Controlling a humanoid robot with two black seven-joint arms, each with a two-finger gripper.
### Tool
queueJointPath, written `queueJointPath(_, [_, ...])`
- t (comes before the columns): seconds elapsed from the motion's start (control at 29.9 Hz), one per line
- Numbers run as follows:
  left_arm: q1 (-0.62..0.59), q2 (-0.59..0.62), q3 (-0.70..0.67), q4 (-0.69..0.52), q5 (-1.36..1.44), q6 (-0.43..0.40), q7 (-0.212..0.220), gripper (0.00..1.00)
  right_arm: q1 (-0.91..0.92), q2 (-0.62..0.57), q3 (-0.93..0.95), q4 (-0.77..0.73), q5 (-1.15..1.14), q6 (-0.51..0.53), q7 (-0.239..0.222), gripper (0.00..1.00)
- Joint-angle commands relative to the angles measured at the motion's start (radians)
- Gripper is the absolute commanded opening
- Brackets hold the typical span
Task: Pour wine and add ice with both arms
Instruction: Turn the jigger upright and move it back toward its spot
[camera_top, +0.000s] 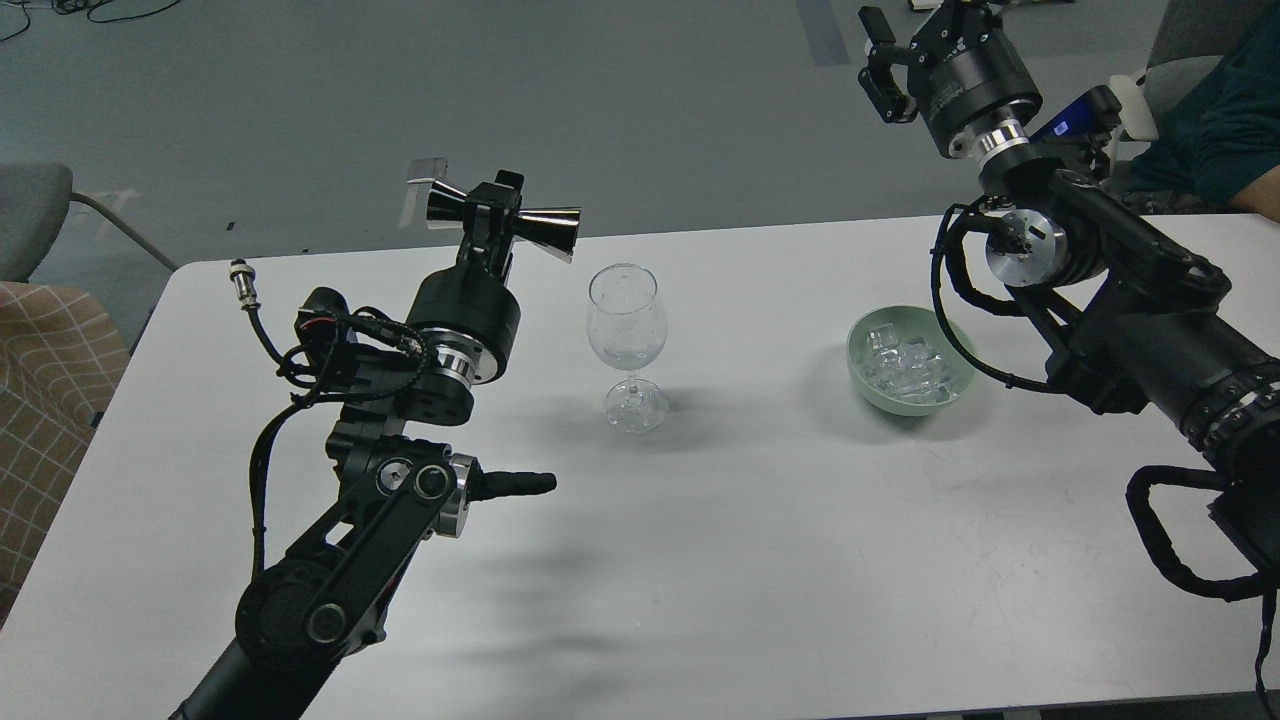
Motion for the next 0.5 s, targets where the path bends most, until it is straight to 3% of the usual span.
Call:
queueJointPath(0.0, [0.002,-0.001,-0.068,-0.012,-0.276,0.068,0.046,0.18,0.001,-0.001,0.000,0.000,0.000,-0.002,0.000,1.00])
queueJointPath(0.23, [0.008,0.016,-0.337,-0.021,-0.836,0.050,0.053,0.21,0.000,-0.001,-0.001,0.000,0.000,-0.002,0.000,1.00])
queueJointPath(0.37, [0.086,0.039,-0.498,-0.014,-1.172,-0.049,0.053,0.22,0.000,-0.001,0.000,0.000,0.000,-0.002,0.000,1.00])
queueJointPath(0.47, [0.166,0.040,-0.533,-0.011,-1.234,-0.135,0.053,0.23,0.000,-0.001,-0.001,0.000,0.000,-0.002,0.000,1.00])
